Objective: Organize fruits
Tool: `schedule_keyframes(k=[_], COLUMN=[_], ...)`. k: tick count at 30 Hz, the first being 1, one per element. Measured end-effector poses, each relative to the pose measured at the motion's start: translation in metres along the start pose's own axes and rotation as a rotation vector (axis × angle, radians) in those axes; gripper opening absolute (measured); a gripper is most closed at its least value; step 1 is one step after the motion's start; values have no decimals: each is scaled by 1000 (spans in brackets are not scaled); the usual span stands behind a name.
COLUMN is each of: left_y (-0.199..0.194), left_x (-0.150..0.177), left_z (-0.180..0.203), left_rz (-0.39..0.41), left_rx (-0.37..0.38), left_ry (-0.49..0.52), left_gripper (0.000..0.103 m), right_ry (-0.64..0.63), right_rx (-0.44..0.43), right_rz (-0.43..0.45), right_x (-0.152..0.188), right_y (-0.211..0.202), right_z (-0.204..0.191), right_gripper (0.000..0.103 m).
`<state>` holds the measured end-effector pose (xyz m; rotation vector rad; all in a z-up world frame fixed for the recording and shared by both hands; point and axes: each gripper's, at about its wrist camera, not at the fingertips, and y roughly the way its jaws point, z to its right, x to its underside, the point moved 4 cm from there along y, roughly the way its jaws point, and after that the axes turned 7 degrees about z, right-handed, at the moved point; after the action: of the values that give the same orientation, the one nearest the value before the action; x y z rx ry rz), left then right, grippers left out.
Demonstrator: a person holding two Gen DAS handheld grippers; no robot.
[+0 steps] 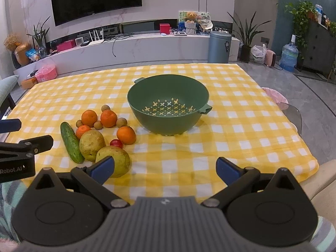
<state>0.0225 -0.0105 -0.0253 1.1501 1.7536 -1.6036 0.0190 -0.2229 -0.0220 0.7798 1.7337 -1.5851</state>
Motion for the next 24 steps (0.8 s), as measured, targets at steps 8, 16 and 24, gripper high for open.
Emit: schedule_keyframes(k=[8,16,24], left_y=[0,-1,-3], left_x=[0,0,-1], left_z=[1,2,4], left_rz=[-2,0,0], left_rx=[2,0,1], left_ry=[2,-2,-2], left_gripper=[93,93,93], right_ry=[-5,-7,-6], right_rx=[-1,-2,-4], right_rz=[4,3,1], right_x=[0,0,0], right_y=[-2,-3,-3], right_z=[0,0,0], right_gripper=[99,99,99])
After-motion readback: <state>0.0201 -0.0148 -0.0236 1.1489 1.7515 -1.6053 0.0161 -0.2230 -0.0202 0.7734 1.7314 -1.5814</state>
